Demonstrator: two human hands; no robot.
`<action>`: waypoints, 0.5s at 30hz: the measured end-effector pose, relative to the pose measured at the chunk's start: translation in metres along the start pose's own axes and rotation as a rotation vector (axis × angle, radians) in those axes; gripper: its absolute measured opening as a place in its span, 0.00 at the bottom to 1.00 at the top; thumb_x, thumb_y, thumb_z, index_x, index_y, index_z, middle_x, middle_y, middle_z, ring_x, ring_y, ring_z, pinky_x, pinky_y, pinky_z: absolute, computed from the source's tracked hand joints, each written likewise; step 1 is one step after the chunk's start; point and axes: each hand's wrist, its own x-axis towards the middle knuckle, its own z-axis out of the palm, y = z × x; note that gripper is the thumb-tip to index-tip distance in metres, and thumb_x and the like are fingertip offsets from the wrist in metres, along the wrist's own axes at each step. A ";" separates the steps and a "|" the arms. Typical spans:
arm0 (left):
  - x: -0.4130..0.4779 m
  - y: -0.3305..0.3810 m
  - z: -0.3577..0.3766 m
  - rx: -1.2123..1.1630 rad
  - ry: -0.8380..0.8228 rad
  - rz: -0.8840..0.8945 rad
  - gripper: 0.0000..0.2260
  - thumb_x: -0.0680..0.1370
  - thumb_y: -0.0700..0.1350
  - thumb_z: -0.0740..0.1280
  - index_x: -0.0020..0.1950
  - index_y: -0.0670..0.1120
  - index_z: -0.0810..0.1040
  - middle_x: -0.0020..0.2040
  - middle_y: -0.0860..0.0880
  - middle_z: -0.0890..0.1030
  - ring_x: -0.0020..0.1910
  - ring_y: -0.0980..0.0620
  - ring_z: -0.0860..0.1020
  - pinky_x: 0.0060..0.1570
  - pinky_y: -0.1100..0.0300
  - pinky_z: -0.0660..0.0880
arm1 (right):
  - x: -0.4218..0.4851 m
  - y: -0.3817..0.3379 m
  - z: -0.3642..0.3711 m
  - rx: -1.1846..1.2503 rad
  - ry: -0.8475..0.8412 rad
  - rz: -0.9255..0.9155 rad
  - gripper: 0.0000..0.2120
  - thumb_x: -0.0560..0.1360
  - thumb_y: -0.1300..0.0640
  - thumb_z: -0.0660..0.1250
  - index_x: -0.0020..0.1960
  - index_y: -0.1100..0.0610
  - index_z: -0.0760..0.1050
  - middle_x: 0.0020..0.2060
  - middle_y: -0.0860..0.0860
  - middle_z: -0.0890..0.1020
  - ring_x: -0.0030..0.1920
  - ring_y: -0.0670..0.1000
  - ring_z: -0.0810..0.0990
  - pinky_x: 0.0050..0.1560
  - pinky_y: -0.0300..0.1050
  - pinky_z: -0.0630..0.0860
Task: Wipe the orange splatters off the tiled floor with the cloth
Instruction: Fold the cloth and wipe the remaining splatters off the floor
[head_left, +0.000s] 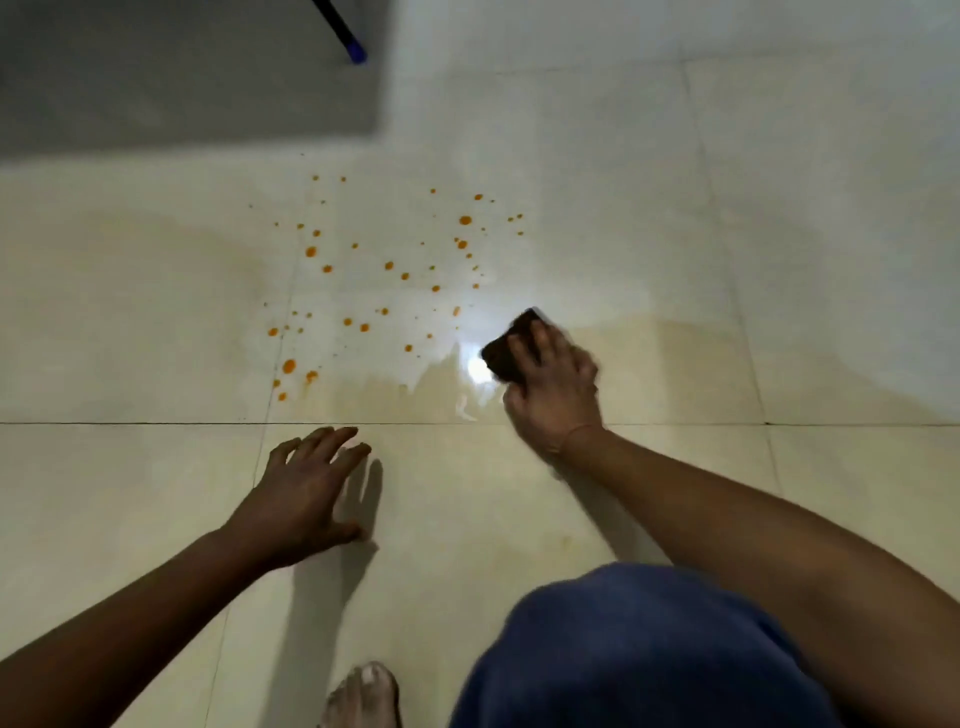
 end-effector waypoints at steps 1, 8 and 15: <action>0.004 -0.008 0.004 -0.010 -0.002 -0.003 0.47 0.62 0.64 0.76 0.76 0.48 0.64 0.77 0.45 0.62 0.75 0.41 0.61 0.70 0.43 0.60 | -0.003 -0.017 0.007 -0.013 -0.029 -0.110 0.31 0.72 0.45 0.57 0.75 0.48 0.63 0.76 0.55 0.61 0.75 0.57 0.57 0.70 0.59 0.56; 0.025 -0.027 0.020 0.038 -0.151 0.166 0.55 0.63 0.68 0.72 0.80 0.50 0.46 0.80 0.46 0.44 0.78 0.44 0.47 0.74 0.47 0.48 | 0.004 0.019 -0.005 -0.142 -0.138 -0.396 0.32 0.72 0.42 0.55 0.76 0.47 0.60 0.77 0.55 0.60 0.76 0.56 0.57 0.70 0.58 0.59; 0.027 -0.057 0.017 -0.060 -0.032 0.205 0.47 0.68 0.65 0.71 0.79 0.49 0.53 0.80 0.45 0.49 0.78 0.43 0.51 0.73 0.47 0.53 | 0.032 -0.065 0.026 -0.204 -0.226 -0.761 0.32 0.73 0.42 0.55 0.76 0.48 0.61 0.77 0.56 0.60 0.75 0.58 0.58 0.68 0.59 0.59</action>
